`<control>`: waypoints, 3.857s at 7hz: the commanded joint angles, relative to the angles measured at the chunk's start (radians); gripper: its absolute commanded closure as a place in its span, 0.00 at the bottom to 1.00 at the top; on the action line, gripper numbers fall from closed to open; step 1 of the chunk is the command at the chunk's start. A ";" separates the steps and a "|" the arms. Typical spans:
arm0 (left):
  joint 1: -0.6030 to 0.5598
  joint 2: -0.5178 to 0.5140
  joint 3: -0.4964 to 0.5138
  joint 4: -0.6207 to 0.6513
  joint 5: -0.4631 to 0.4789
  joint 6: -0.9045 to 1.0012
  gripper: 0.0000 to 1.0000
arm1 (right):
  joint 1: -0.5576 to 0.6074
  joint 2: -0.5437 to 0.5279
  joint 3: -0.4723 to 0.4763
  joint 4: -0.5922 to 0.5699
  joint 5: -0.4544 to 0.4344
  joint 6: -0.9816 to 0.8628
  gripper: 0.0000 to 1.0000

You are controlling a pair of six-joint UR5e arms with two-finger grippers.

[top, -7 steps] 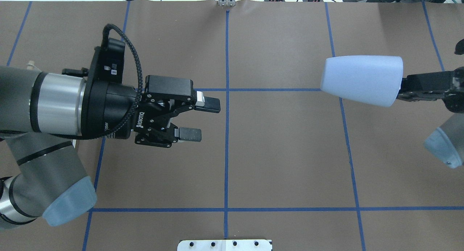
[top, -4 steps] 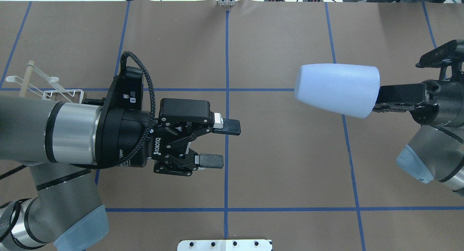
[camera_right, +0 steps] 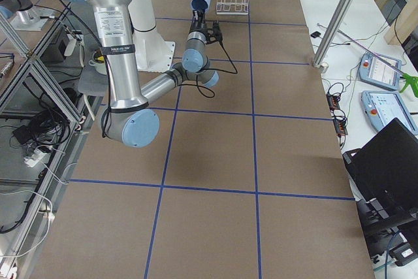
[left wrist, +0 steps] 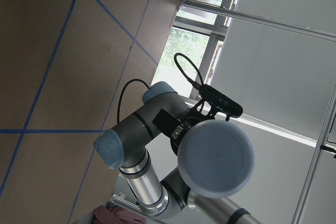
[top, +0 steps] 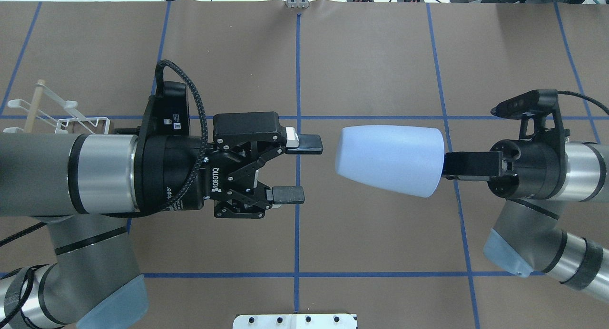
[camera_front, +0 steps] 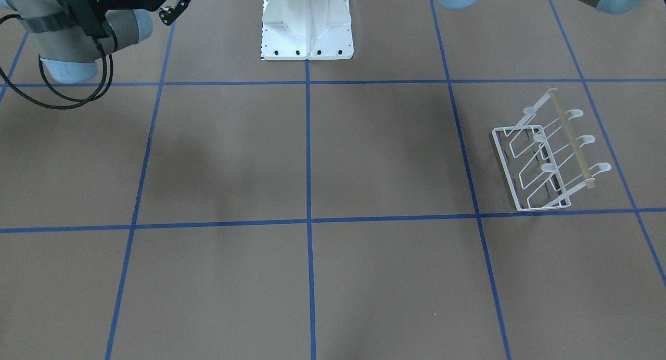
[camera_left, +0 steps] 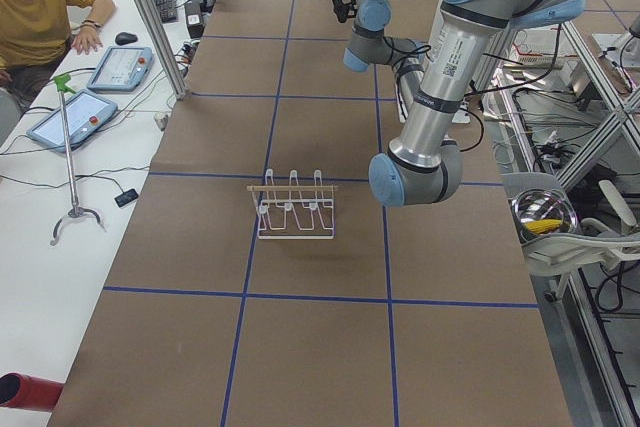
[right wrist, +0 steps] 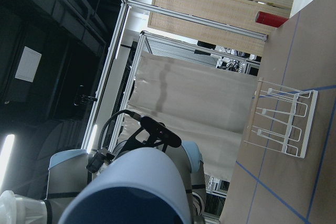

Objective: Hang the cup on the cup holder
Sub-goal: 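Carry the cup toward the left gripper and close the left gripper on its rim, then open the right gripper and withdraw it while the left gripper holds the cup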

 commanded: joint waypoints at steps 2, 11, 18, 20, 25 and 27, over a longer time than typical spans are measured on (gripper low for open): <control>0.006 -0.001 0.010 0.000 0.030 -0.002 0.02 | -0.071 0.021 -0.002 -0.004 -0.033 -0.052 1.00; 0.039 0.004 0.013 -0.031 0.030 0.001 0.71 | -0.154 0.046 -0.018 -0.003 -0.110 -0.161 1.00; 0.032 0.014 0.003 -0.055 0.029 0.006 1.00 | -0.125 -0.001 0.000 0.013 -0.109 -0.144 0.00; 0.026 0.022 -0.004 -0.069 0.029 0.005 1.00 | -0.086 -0.087 0.006 0.020 -0.102 -0.110 0.00; -0.102 0.097 -0.009 -0.048 0.027 0.075 1.00 | 0.156 -0.291 -0.011 -0.241 -0.013 -0.030 0.00; -0.142 0.136 -0.013 0.059 0.020 0.223 1.00 | 0.444 -0.287 -0.012 -0.519 0.297 -0.076 0.00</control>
